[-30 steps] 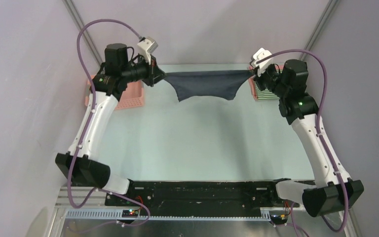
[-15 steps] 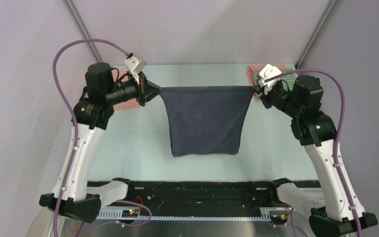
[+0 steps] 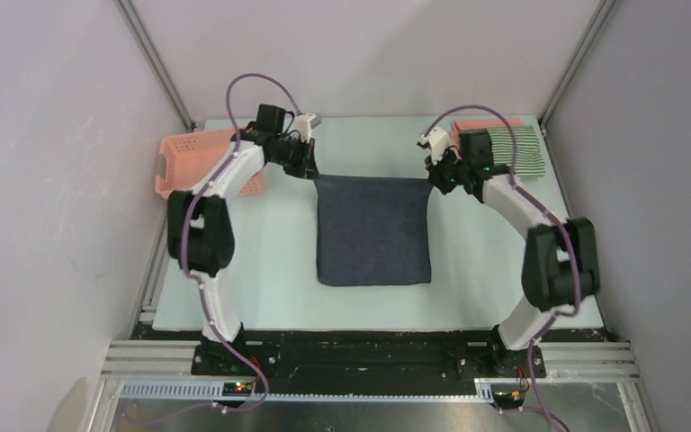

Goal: Fold and stack the mixed laundry pile
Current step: Fold the skirt at the center of the board.

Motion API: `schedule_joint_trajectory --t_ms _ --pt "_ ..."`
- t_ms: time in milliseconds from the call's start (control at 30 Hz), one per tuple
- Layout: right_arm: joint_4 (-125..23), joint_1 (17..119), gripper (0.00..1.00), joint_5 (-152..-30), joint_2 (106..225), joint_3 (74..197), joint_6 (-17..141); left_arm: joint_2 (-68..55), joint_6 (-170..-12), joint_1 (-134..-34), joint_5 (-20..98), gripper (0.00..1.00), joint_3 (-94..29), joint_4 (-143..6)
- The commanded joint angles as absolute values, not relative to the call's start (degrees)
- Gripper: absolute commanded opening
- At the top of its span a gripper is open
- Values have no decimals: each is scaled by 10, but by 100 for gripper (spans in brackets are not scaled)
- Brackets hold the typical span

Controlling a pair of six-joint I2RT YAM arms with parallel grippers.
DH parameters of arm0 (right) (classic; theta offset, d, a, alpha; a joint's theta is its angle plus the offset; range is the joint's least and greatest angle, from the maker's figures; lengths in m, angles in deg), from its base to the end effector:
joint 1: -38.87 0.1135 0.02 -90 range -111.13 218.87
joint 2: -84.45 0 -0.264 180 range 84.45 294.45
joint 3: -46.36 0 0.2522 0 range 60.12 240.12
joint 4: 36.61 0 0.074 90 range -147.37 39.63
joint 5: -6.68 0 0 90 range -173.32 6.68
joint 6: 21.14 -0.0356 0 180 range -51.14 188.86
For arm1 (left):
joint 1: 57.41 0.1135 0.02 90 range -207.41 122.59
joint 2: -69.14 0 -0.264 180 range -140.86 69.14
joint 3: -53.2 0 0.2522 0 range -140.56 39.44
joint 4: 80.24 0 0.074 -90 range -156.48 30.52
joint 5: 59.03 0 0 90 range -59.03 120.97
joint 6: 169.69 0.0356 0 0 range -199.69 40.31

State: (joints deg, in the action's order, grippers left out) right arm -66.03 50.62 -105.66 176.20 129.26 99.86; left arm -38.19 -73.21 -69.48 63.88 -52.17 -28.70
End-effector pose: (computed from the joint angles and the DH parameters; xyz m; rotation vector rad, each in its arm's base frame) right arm 0.3509 0.0868 0.2723 -0.9896 1.9554 0.2479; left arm 0.3993 -0.1052 0.2734 0.6262 2.3636 -0.7571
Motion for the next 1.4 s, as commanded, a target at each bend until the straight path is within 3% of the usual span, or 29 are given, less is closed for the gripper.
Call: schedule_joint_trajectory --t_ms 0,267,567,1133,1367 --pt "-538 502 0 -1011 1858 1348 976 -494 -746 -685 638 0 -669 -299" --pt "-473 487 0 -977 1963 1408 975 -632 -791 -673 654 0 -814 -300" --pt "-526 486 0 -1002 2007 1462 989 -671 -807 -670 660 0 -830 -300" --pt "-558 494 0 -1016 1902 1346 1014 -537 -806 -679 670 0 -654 -300" --pt "-494 523 0 -975 1800 1212 1008 -464 -827 -710 637 0 -562 -300"
